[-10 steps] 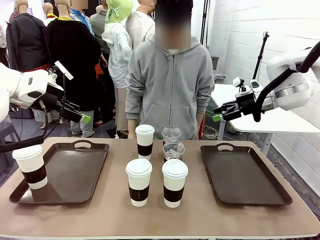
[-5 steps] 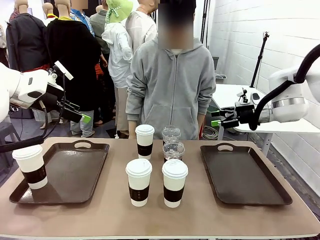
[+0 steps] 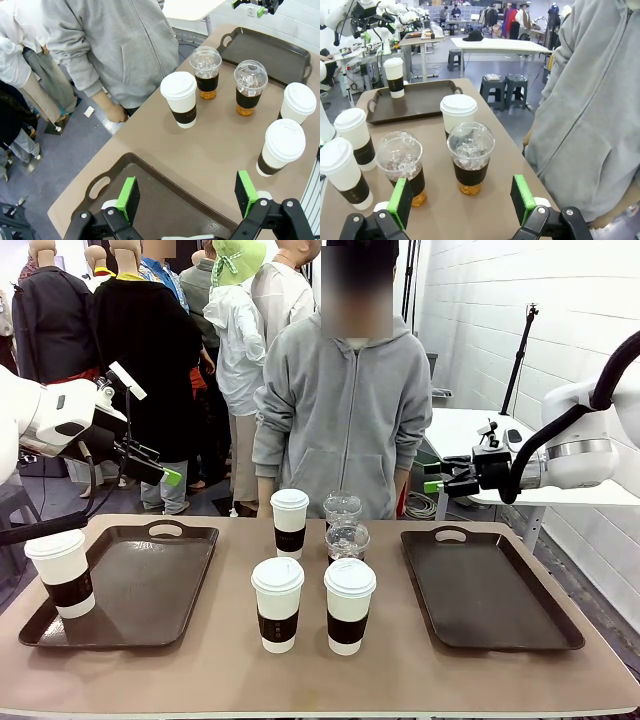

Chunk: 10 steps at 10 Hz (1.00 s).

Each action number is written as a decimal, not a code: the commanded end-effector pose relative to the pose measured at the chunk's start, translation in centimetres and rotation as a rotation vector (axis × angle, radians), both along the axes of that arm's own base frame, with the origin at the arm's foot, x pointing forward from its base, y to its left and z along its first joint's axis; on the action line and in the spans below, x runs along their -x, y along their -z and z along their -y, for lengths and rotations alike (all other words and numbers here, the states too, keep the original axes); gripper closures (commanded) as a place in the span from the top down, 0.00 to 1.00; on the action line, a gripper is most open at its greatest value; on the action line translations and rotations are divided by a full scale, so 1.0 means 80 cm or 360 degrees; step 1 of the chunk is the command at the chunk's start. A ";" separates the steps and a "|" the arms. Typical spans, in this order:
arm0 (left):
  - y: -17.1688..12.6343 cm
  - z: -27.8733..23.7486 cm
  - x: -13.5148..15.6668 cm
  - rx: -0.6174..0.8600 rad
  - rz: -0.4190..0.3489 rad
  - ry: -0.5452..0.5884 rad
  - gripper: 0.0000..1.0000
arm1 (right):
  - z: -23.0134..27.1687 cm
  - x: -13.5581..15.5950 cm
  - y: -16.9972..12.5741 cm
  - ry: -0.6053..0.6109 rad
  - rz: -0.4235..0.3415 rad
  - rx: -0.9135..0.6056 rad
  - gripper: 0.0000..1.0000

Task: Distribute the coffee onto the tray.
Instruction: Pick up one iced Americano and place it on the right Handle tray.

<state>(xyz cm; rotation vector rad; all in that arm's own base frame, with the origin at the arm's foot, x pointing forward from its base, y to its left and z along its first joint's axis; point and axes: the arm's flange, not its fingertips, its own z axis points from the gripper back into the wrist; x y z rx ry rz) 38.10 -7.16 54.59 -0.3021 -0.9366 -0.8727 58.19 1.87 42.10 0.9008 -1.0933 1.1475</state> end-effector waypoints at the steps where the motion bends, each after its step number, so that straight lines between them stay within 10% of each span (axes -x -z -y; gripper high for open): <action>1: 0.002 -0.002 -0.002 0.0009 -0.0008 -0.0003 1.00 | 0.002 0.000 0.001 0.0005 -0.0002 0.0000 1.00; 10: 0.002 -0.002 -0.002 0.0009 -0.0008 -0.0003 1.00 | -0.068 -0.065 0.142 -0.0109 0.0064 0.0036 1.00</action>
